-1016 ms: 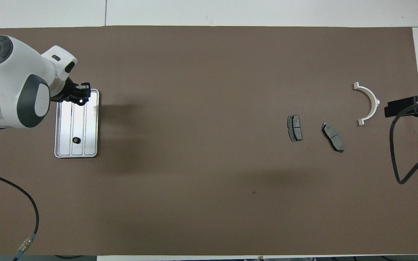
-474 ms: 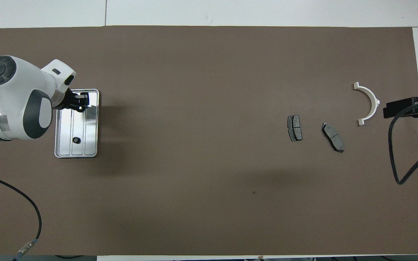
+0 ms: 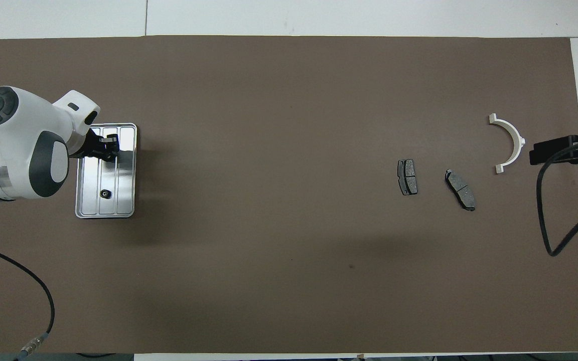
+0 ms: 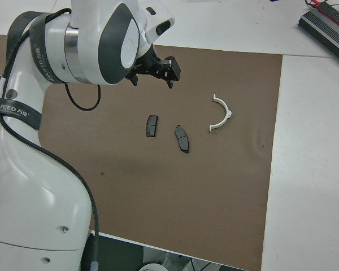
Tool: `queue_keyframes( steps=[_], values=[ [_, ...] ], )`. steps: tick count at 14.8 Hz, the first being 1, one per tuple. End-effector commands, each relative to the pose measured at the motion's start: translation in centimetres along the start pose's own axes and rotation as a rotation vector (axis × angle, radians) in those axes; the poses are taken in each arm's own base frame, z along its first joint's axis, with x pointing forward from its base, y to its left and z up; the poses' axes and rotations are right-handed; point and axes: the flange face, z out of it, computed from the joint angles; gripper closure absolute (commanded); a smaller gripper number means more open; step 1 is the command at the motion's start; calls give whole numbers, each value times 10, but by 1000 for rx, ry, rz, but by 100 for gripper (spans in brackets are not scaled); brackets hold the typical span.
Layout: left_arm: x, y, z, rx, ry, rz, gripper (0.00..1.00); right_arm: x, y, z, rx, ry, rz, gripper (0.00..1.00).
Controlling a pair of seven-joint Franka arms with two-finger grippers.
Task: Pick bearing gear from pile to tray
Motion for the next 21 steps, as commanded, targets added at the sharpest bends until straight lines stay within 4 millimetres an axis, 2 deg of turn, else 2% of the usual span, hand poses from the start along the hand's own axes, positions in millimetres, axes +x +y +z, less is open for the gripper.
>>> queue_keyframes(
  steps=[1,2,4,5,6,7,8,11,15,18,20,21],
  values=[
    [-9,-3,1,-13,7,10,100,-12,-2,1,27,-27,-19,0],
    [-11,-4,3,-13,2,12,94,-12,-3,1,31,-27,-19,0],
    [-13,-3,5,-15,9,14,92,-12,-4,1,54,-25,-13,0],
    [-13,-3,5,-18,9,11,75,-12,-4,1,56,-23,-13,0],
    [-13,-4,3,-17,5,10,23,-12,-5,0,56,-22,-14,0],
    [-10,-4,-2,-17,6,11,0,-12,-5,0,56,-22,-10,0],
    [-4,-5,-13,-18,14,6,0,-12,-5,0,55,-21,-5,0],
    [0,-7,-90,-16,17,3,0,-12,-5,0,56,-22,-6,0],
    [-40,-8,-180,-3,-41,12,0,-12,-6,0,54,-24,-8,0],
    [-73,-7,-235,3,-59,23,0,-12,-4,0,53,-22,-6,0],
    [-89,-9,-255,7,-74,22,0,-12,-4,0,51,-23,-9,0],
    [-92,-9,-259,8,-77,23,0,-12,-4,0,53,-23,-10,0]
  ],
)
